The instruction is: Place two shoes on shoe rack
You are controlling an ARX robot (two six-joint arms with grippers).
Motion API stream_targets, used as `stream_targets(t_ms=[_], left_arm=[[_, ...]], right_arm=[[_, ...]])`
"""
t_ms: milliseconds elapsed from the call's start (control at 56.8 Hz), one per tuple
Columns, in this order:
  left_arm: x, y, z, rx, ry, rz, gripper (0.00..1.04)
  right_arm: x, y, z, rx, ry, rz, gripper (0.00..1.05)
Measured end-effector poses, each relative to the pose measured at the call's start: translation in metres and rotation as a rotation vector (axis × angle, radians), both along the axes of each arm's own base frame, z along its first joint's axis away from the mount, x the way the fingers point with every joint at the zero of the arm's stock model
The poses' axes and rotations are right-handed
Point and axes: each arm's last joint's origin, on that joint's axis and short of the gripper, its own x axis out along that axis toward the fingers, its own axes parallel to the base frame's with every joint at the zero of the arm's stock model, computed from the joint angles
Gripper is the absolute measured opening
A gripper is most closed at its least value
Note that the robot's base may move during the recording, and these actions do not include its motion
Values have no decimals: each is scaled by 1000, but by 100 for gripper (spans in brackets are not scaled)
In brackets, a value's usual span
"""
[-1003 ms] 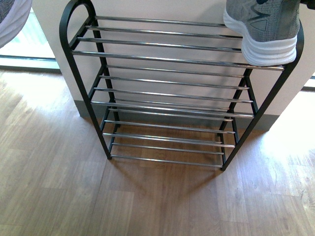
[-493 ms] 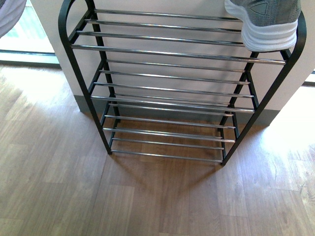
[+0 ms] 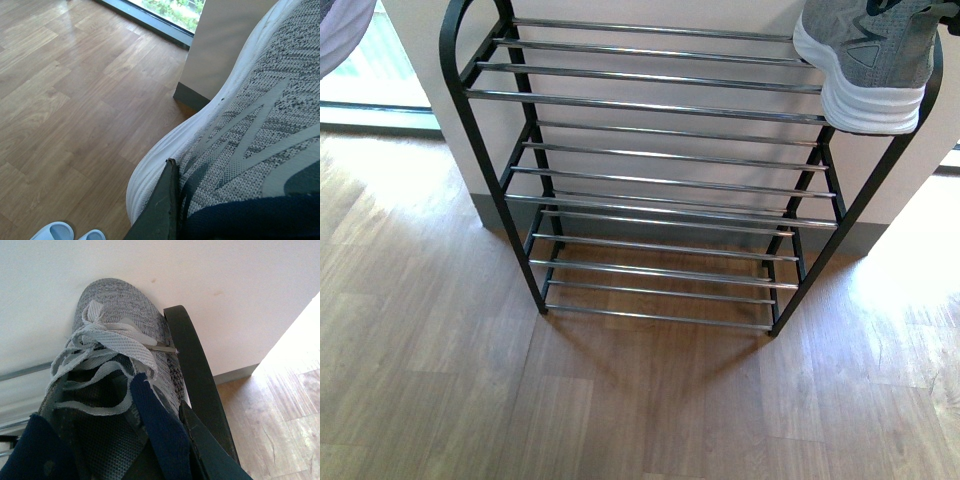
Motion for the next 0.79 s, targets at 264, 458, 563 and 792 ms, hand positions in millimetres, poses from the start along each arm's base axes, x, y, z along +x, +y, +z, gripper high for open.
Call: stream_targets(t_ms=[264,458,563,792], left_arm=[[0,0,0,0,0,0,2],[0,0,0,0,0,0,2],[0,0,0,0,0,0,2],[0,0,0,0,0,0,2]], right_arm=[[-9,1,19,-22,-73,20,59],[-28,5,45,-37,-133,104,95],[-45,5,55,-30,-160,157,95],[-94,0,78,-28,-251,294,96]])
